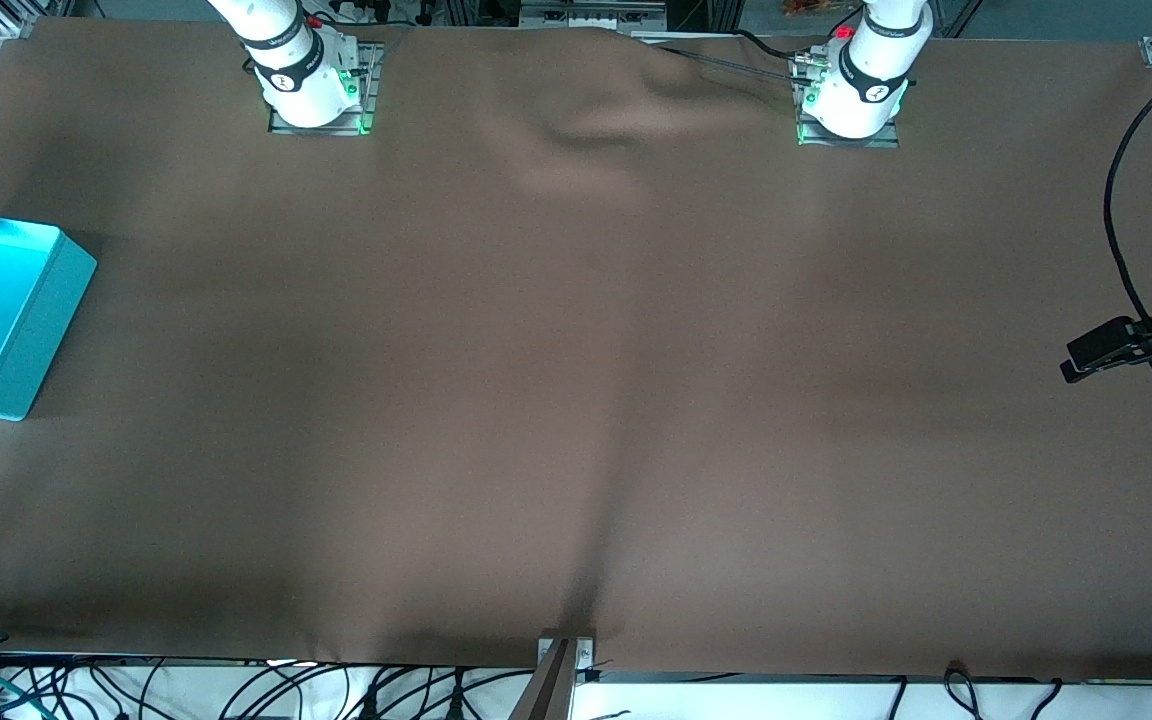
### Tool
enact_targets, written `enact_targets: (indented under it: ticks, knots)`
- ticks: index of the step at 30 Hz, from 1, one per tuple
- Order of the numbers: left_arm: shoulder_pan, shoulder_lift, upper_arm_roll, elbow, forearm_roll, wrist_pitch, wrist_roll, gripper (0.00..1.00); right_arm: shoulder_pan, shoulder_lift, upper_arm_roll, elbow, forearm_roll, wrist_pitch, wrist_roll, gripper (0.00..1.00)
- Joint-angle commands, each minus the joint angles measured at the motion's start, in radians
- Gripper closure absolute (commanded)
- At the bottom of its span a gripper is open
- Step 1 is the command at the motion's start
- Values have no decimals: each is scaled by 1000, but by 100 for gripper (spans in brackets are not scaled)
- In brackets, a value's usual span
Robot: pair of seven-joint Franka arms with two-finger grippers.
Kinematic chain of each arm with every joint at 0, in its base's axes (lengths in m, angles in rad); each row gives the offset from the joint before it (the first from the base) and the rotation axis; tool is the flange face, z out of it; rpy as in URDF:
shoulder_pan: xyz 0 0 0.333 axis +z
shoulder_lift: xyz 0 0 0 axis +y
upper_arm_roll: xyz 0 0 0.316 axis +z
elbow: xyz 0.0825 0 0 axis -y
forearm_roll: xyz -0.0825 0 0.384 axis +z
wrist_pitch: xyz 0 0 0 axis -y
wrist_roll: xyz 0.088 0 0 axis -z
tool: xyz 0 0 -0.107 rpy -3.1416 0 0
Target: Wind red beetle toy and store in blue box
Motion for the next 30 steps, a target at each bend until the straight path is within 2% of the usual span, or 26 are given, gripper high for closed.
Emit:
enact_targets:
  ticks: [1,24,28,30]
  knots:
    - [-2,11,2,28,-21,-16,24,0,-41,59,18,33,4,55,-64,100]
    - [-2,11,2,28,-21,-16,24,0,-119,199,18,68,4,181,-222,100]
    - [-2,11,2,28,-21,-16,24,0,-122,207,18,68,6,187,-233,71]
    - [-2,11,2,28,-21,-16,24,0,-124,208,18,67,6,189,-233,49]
